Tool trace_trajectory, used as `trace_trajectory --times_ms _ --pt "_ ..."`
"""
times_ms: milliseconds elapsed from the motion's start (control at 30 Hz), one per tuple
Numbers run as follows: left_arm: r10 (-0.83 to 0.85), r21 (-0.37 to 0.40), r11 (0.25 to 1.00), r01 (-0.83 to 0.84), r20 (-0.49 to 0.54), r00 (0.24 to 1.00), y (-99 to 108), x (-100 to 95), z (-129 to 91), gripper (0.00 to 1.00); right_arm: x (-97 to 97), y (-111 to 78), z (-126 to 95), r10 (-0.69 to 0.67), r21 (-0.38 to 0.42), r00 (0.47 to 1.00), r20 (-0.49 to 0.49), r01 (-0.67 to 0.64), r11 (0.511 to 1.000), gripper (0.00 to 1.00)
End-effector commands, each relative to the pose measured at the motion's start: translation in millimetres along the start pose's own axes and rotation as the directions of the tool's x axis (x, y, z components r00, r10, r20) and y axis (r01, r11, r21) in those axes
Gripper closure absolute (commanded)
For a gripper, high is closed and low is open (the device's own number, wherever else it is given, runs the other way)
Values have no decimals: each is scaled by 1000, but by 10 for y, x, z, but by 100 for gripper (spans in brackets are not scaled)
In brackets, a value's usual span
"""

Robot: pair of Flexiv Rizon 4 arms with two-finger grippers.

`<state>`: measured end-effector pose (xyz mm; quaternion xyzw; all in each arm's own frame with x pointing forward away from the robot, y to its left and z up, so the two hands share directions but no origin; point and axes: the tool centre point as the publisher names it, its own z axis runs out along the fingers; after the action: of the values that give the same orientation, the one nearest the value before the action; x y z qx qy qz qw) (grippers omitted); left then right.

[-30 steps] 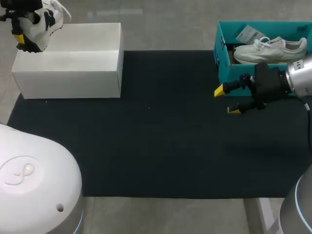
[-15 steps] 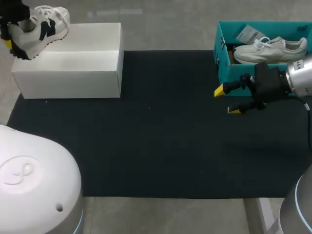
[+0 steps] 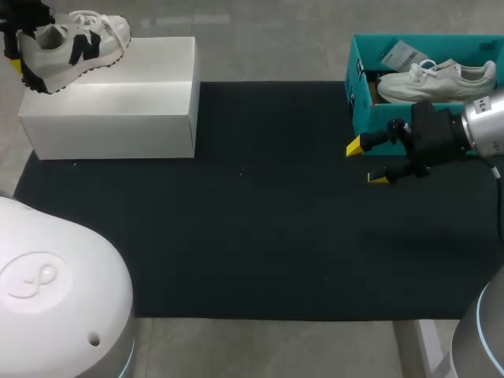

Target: Take the shoe out of the shoebox, open the shoe tongue, remove and reinsert the insole, then place the shoe into the shoebox

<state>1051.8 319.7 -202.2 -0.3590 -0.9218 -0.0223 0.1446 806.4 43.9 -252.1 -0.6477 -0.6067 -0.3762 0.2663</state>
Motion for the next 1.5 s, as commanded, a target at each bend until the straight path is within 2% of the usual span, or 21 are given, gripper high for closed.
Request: trace_trajectory --times_ms 33,133,167,833,1033,1200,1333,1500 --pt "495 -80 868 -491 42 868 124 66 -102 100 8 -7 6 2 -1 1000 3 -2 1000 0" --pt "669 -169 729 -663 -28 743 175 105 -168 100 8 -7 6 2 -1 1000 3 -2 1000 0" --pt "695 -171 702 -691 -44 718 187 102 -198 100 8 -7 6 2 -1 1000 3 -2 1000 0" --pt "695 -171 702 -691 -44 718 187 102 -198 100 8 -7 6 2 -1 1000 3 -2 1000 0" --pt "700 -273 679 -681 -37 713 288 -32 -219 100 8 -7 6 2 -1 1000 3 -2 1000 0" --pt "719 -273 655 -704 -59 692 355 -139 -211 100 8 -7 6 2 -1 1000 3 -2 1000 0" --pt "774 -280 595 -753 -51 631 411 -226 -116 100 8 -7 6 2 -1 1000 3 -2 1000 0" --pt "783 -283 581 -763 -60 619 550 -366 12 100 8 -7 6 2 -1 1000 3 -2 1000 0"
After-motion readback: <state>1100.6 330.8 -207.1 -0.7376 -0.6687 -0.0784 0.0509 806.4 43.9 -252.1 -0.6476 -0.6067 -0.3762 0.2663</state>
